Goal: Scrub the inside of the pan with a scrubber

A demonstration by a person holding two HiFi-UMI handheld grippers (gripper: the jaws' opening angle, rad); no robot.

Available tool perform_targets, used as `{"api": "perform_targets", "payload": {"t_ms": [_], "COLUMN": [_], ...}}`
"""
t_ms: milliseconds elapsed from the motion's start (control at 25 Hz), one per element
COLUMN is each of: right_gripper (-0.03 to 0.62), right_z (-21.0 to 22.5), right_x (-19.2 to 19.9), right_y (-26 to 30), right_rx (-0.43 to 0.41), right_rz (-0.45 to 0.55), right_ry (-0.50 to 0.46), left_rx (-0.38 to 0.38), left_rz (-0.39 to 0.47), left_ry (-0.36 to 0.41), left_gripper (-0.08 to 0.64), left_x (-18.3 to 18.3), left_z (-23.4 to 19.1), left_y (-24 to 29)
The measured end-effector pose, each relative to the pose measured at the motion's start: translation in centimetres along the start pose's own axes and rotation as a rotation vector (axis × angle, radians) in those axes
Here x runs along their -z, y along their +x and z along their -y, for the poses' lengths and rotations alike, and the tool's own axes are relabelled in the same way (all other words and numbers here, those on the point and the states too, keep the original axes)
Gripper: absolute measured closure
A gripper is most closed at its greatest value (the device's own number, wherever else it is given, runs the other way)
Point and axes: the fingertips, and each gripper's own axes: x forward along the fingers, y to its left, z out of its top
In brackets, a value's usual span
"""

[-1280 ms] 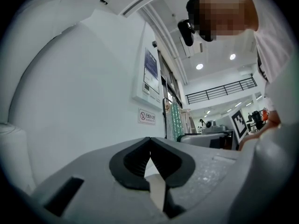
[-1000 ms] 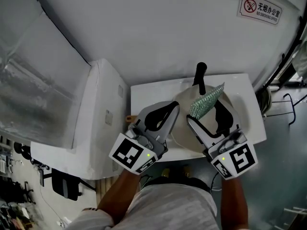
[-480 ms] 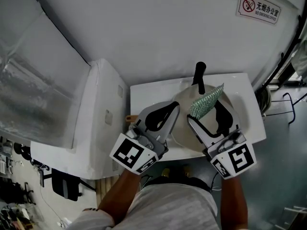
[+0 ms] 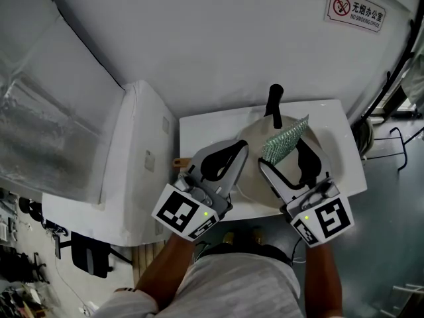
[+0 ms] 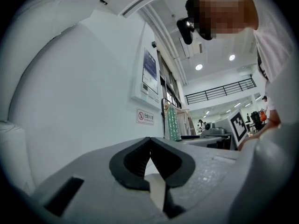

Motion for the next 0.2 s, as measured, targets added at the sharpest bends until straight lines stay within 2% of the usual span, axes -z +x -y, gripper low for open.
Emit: {"api": "perform_targets", "payload": {"t_ms": [200], "right_gripper": [0.253], "right_z": [-0.09], "right_x": [-0.03], "right_y": [-0.18], "right_rx": [-0.003], "right_rz": [0.0], "right_ry": [0.001], "left_rx": [0.0], "left_rz": [-0.001], "left_ry": [-0.001], "left_gripper": [0.545], "left_x": [0.03], "left_z": [0.23], "left_y": [-0.06]}}
